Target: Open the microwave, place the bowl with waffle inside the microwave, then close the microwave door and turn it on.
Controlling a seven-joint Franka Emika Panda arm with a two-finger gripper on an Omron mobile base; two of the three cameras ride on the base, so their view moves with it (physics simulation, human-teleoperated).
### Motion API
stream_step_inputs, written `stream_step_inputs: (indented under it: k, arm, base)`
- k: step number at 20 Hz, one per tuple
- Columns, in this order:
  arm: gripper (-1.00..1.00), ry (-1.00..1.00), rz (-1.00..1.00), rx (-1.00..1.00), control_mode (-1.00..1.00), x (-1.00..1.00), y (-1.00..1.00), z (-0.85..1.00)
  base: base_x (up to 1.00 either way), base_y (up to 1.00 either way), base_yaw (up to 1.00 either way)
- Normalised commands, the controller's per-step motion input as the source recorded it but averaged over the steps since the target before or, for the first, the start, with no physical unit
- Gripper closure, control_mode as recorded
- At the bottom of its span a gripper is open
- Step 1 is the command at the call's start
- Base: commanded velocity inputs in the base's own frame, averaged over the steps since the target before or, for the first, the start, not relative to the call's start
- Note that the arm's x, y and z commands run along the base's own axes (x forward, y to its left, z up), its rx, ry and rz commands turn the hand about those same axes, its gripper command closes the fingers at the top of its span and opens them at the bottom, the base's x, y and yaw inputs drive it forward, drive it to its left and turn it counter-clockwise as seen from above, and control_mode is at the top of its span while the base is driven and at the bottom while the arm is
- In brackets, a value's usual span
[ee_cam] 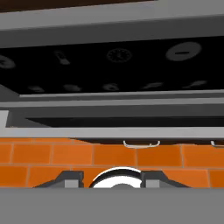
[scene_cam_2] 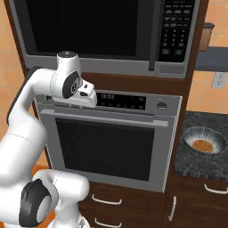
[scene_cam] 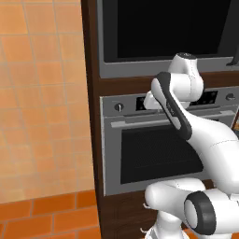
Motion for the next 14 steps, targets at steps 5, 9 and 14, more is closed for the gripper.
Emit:
stream_step_inputs:
  k: [5, 9, 14]
  arm:
    - [-1.00, 0.00, 0.00, 0.00, 1.00, -0.02, 0.00, 0.00]
    - [-1.00, 0.00, 0.00, 0.00, 1.00, 0.00, 0.00, 0.00]
    - [-1.00, 0.00, 0.00, 0.00, 1.00, 0.00, 0.00, 0.00]
  base:
    - [-0.01, 0.01, 0.00]
    - [-0.58, -0.95, 0.05]
    - [-0.17, -1.00, 0.17]
